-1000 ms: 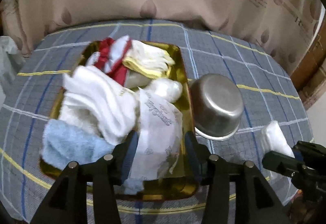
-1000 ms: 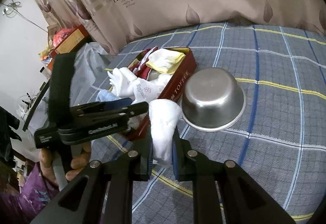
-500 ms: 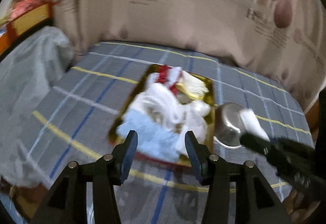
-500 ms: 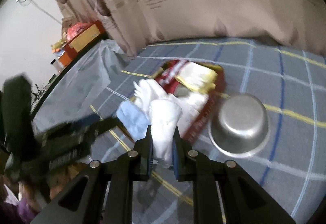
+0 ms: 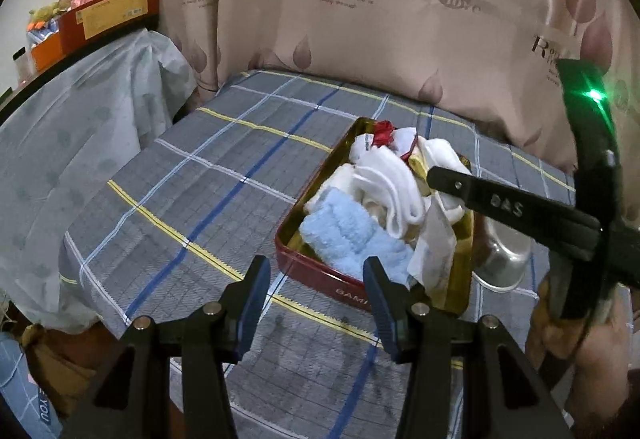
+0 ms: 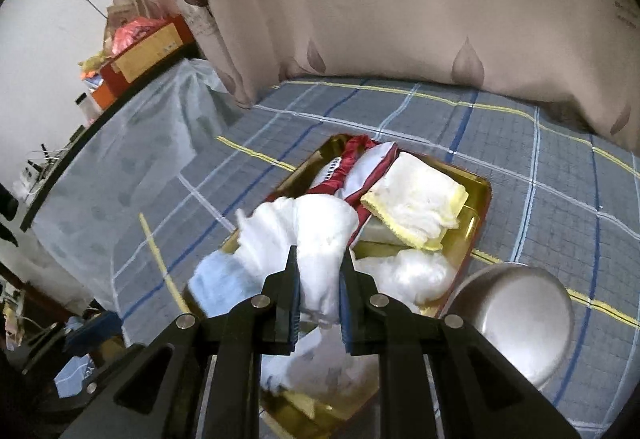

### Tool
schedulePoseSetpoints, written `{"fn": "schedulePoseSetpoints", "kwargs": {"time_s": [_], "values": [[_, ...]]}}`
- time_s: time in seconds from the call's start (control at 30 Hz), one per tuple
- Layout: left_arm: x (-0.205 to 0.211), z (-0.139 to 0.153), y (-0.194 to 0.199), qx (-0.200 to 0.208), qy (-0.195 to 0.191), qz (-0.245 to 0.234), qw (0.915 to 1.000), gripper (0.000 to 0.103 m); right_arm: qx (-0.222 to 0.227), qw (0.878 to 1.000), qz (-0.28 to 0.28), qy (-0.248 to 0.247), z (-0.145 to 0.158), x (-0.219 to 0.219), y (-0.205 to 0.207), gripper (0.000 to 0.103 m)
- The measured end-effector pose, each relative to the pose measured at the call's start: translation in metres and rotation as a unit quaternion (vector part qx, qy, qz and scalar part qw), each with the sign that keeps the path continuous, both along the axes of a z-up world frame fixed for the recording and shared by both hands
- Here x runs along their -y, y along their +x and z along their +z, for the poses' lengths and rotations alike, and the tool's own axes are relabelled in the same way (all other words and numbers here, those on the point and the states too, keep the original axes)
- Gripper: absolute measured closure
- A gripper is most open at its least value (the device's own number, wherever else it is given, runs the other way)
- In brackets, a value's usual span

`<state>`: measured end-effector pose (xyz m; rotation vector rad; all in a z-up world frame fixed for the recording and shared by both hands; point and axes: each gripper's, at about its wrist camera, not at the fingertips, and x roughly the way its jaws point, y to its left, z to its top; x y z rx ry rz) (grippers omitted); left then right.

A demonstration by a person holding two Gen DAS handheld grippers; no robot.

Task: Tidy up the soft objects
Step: 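Lower the wet-wipe packet into the tray and open the left gripper, then lower the white tissue pack into the tray and open the right gripper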

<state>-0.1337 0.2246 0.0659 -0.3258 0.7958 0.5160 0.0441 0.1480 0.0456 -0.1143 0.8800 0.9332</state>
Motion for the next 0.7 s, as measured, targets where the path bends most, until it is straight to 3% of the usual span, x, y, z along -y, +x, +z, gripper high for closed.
{"fn": "schedulePoseSetpoints", "kwargs": {"time_s": [0.7], "values": [[-0.004, -0.019, 0.008, -0.035, 0.021, -0.001, 0.9992, 0.054, 0.015, 0.999, 0.000, -0.036, -0.018, -0.029, 0.013, 0.086]]}}
